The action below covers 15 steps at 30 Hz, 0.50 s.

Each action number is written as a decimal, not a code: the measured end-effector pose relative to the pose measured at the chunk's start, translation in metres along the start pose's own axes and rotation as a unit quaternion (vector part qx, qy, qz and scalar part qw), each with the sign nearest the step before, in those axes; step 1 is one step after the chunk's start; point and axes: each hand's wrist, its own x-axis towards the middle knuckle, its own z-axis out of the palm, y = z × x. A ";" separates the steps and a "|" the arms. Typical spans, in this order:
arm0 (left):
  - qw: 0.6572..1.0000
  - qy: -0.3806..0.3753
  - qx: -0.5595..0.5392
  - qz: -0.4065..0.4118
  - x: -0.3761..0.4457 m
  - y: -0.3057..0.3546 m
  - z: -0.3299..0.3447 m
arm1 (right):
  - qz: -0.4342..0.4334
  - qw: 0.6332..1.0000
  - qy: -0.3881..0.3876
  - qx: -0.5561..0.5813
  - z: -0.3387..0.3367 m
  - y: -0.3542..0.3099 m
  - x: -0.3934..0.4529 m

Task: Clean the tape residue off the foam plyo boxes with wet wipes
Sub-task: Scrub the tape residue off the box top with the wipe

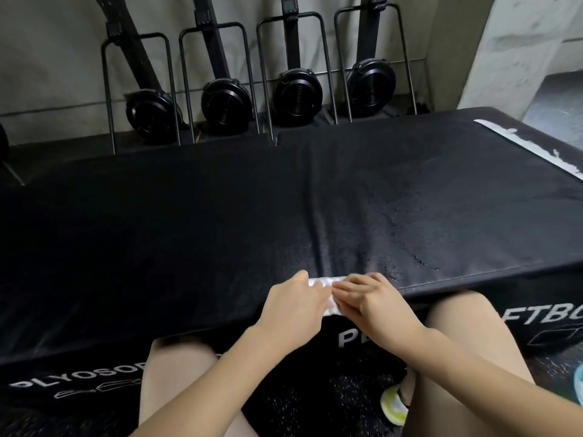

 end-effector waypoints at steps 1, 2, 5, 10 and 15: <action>1.000 0.018 0.000 0.011 -0.007 -0.001 0.005 | -0.016 1.000 0.022 0.000 -0.002 -0.003 -0.008; 0.999 0.035 -0.006 0.028 -0.014 -0.002 0.009 | -0.028 0.999 0.045 -0.003 -0.001 -0.005 -0.013; 0.993 0.104 -0.003 0.057 -0.025 -0.007 0.020 | -0.055 0.994 0.098 -0.009 0.011 -0.011 -0.015; 0.972 0.226 0.019 0.062 -0.056 -0.039 0.023 | -0.060 0.985 0.161 0.012 0.031 -0.053 0.007; 0.961 0.258 0.077 0.066 -0.083 -0.077 0.029 | -0.052 0.980 0.191 0.033 0.048 -0.094 0.028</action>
